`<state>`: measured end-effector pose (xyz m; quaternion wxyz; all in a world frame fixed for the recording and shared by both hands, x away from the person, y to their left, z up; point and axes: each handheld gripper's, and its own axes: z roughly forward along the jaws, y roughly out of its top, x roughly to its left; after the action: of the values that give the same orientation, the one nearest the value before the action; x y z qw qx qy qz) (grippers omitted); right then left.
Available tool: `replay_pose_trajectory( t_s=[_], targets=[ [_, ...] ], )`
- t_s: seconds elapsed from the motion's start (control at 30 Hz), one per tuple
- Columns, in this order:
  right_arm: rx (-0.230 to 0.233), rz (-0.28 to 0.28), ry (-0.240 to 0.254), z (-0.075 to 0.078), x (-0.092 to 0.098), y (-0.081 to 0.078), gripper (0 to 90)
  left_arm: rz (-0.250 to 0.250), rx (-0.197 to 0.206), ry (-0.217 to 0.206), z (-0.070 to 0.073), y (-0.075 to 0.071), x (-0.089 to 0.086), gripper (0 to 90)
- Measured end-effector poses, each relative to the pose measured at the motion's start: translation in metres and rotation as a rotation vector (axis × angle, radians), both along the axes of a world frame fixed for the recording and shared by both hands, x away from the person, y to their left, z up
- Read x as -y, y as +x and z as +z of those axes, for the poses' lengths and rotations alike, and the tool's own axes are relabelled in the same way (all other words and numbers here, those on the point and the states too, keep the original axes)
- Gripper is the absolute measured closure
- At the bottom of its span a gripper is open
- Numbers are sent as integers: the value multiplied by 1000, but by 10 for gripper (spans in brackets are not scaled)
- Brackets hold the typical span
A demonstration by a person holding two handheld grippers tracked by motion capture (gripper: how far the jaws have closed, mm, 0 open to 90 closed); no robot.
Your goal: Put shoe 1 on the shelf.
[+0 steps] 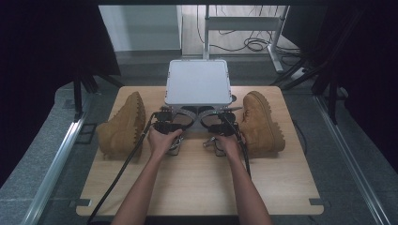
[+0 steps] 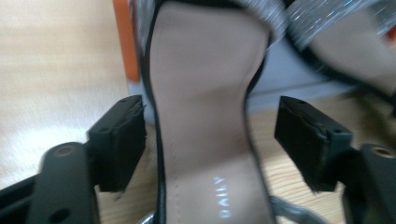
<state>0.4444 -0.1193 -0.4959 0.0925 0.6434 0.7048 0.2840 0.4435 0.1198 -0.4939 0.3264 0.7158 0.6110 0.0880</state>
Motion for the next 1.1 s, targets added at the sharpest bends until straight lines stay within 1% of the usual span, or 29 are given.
replay_pose_trajectory(
  t_s=[0.03,0.07,0.13,0.17,0.23,0.27,0.33,0.37,0.43,0.5,0.57,0.63,0.7,0.73,0.83,0.93,0.97,1.1],
  targets=[
    [16,7,-7,2,-1,-1,284,-8,5,4,3,-1,-2,230],
    [32,16,-30,5,-3,-4,255,-17,3,12,5,-2,-4,220],
    [51,24,-42,8,-5,-7,229,-45,-5,26,8,-6,-8,210],
    [72,34,-55,12,-4,-10,230,-53,3,22,10,-9,-9,204],
    [112,48,-54,18,-2,-17,229,-68,24,15,15,-16,-11,205],
    [144,51,-58,22,1,-22,229,-81,40,17,19,-20,-13,204],
    [201,60,-44,30,7,-34,224,-96,78,11,26,-33,-16,205],
    [227,66,-42,34,12,-42,224,-108,88,6,29,-38,-18,206],
    [260,85,-29,38,21,-53,224,-133,110,0,33,-49,-22,207],
    [279,94,-11,41,27,-64,224,-160,132,-18,36,-60,-28,215],
    [307,110,8,42,34,-75,229,-176,146,-41,37,-73,-35,218],
    [332,139,4,40,39,-89,231,-176,161,-45,38,-85,-43,218],
    [346,149,-2,37,42,-99,232,-179,172,-54,39,-94,-49,218],
    [352,156,-6,34,43,-105,233,-179,181,-51,39,-100,-53,217],
    [355,169,-24,26,47,-118,239,-181,188,-49,35,-114,-60,218],
    [347,175,-38,16,48,-125,243,-193,175,-40,26,-122,-63,216],
    [342,180,-45,13,47,-127,243,-194,167,-49,21,-126,-63,216],
    [321,177,-69,1,46,-128,241,-208,146,-46,6,-131,-60,216]
  ],
)
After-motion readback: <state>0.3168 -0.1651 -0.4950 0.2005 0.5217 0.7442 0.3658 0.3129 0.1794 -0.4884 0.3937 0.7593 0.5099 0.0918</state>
